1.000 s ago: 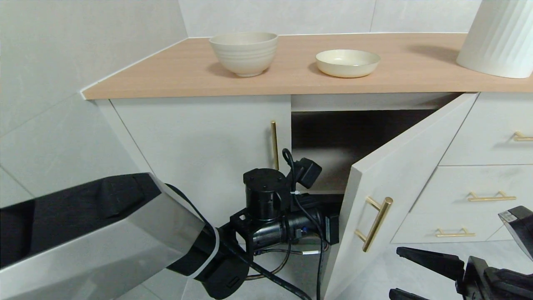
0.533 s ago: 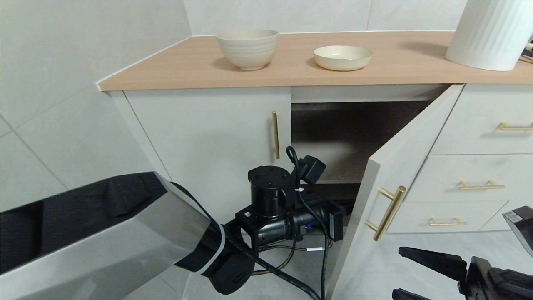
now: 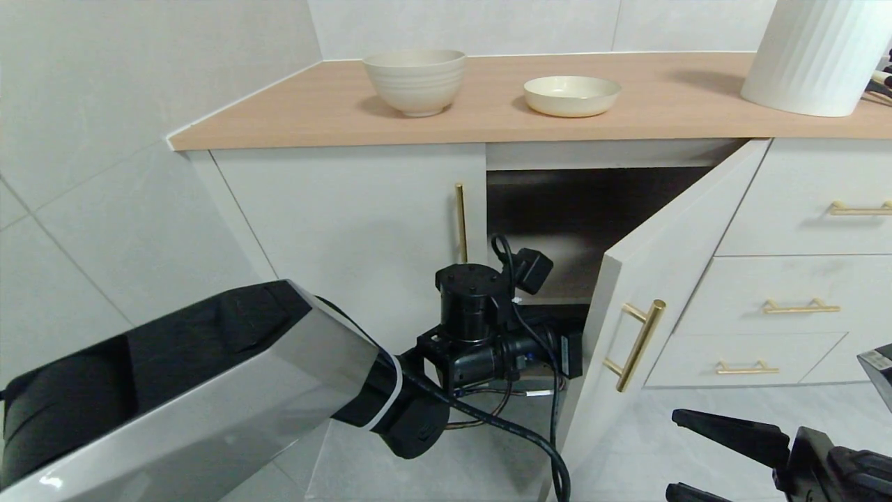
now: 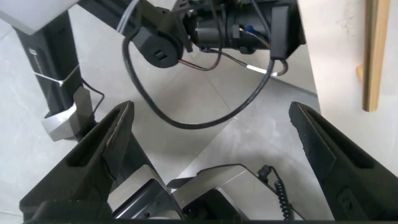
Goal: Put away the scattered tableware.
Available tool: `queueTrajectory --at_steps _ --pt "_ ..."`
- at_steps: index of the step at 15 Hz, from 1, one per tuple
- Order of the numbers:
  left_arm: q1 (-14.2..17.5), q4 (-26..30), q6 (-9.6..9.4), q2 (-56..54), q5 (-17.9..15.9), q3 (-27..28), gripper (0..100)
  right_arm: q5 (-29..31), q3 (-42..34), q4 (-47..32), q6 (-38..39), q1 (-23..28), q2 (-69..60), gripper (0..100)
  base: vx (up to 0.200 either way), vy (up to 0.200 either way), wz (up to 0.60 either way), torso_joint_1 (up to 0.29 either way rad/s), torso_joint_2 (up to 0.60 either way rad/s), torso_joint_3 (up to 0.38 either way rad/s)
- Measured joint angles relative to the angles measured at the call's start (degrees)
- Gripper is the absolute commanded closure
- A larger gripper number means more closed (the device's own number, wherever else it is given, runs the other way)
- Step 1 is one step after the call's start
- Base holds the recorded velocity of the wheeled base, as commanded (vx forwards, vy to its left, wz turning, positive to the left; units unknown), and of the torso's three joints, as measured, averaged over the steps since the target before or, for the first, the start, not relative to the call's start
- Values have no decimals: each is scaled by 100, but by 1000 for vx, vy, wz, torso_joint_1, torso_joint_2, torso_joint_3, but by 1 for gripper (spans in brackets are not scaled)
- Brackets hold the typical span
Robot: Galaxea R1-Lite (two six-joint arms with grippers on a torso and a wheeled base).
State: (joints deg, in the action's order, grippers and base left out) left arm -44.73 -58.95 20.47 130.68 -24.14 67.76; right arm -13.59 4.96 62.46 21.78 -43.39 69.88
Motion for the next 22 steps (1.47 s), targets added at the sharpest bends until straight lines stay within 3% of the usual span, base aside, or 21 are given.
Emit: queueTrajectory --at_steps 10,14,19,22 --pt "-63 66 0 74 24 294 100 -15 -4 2 0 -18 -37 0 -20 0 0 0 1 1" --pt "-174 77 0 112 30 333 100 -28 -4 0 2 -280 -69 0 0 0 0 0 0 0" --pt "-902 77 6 107 22 410 100 -280 380 7 -501 -573 -354 0 0 0 0 0 0 0" --pt "-1335 27 6 20 260 407 100 -505 350 2 -866 -601 -469 0 0 0 0 0 0 0"
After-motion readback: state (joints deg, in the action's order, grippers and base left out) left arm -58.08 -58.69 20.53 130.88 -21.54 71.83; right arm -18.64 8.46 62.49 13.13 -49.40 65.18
